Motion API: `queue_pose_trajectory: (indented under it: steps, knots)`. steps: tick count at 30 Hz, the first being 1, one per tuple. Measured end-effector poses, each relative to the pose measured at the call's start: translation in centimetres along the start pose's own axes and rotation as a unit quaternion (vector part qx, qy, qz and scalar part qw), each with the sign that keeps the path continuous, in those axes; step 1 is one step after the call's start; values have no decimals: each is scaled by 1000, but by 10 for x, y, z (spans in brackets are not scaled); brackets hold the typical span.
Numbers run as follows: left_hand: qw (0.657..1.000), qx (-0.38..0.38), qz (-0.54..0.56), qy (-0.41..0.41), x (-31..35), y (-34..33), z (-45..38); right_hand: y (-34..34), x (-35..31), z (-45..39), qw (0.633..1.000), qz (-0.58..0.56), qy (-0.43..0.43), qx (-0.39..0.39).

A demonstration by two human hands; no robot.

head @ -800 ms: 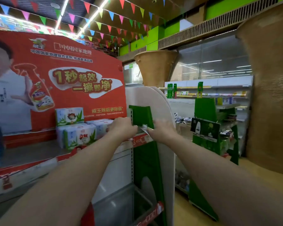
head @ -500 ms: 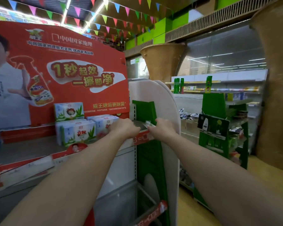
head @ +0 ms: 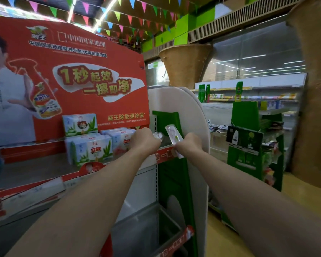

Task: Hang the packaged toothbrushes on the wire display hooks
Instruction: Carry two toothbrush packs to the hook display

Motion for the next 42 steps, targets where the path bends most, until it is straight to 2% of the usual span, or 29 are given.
queue_pose_trajectory:
  steps: [5, 11, 19, 22, 29, 34, 42]
  knots:
    - [999, 26, 23, -10, 4, 14, 7, 4, 4, 14, 999, -37, -17, -25]
    - [997, 40, 73, -6, 8, 29, 20, 23, 5, 39, 997, -69, -18, 7]
    - [970, 43, 235, -42, 35, 29, 40, 60, 20, 81, 986, -160, -25, 40]
    - [964, 29, 259, -61, 49, 20, 51, 77, 33, 101, 982, -179, -28, 57]
    - [939, -32, 332, -83, 84, -11, 74, 118, 81, 125, 978, -98, -93, 158]
    - [913, -78, 389, -93, 107, -40, 97, 132, 117, 145, 975, -88, -122, 165]
    - [904, -145, 390, -98, 139, -83, 128, 151, 166, 171, 969, -61, -163, 176]
Point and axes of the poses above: each hand's wrist, its own z-axis away from the middle knuckle, its own y-axis out of the back of the hand, x = y × z, the point moved 8 cm from there along -z, towards the middle knuckle, and after that the axes turned 15 degrees about -y, right-handed, at the moved point
